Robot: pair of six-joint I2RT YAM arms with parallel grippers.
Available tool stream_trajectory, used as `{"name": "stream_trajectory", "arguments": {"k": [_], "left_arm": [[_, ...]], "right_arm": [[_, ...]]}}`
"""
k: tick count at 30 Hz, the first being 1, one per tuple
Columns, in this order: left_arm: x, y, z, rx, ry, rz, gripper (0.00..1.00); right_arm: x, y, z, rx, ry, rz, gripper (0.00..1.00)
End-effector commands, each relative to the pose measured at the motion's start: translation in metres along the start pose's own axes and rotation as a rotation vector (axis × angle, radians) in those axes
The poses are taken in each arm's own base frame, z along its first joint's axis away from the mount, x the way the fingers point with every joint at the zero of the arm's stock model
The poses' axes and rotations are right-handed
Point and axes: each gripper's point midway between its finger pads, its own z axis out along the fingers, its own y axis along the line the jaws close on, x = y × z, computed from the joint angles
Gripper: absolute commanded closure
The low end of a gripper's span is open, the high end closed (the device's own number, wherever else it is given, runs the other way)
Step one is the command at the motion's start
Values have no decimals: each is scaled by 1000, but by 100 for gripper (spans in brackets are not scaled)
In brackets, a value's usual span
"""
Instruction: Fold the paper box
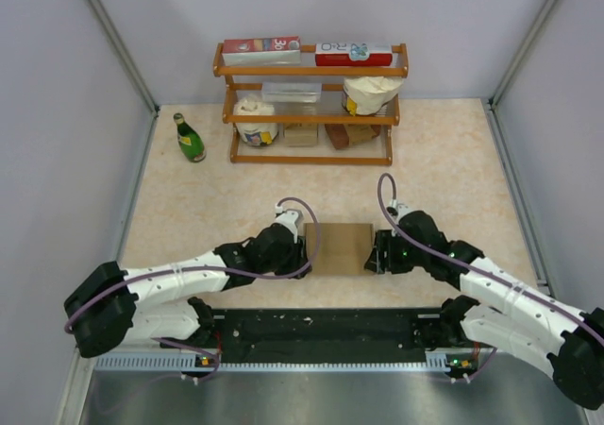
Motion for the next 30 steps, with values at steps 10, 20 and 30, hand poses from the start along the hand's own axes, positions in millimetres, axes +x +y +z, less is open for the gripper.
{"name": "stream_trajectory", "arguments": {"k": [10, 20, 30], "left_arm": [[-22, -15, -11, 44, -79, 10, 47], [-10, -8, 0, 31, -51, 6, 46], [-6, -4, 6, 18, -39, 12, 45]], "right_arm": [[-15, 21, -19, -59, -41, -31, 43], [-8, 21, -10, -79, -14, -18, 42], [-3, 18, 0, -72, 15, -16, 42]]}}
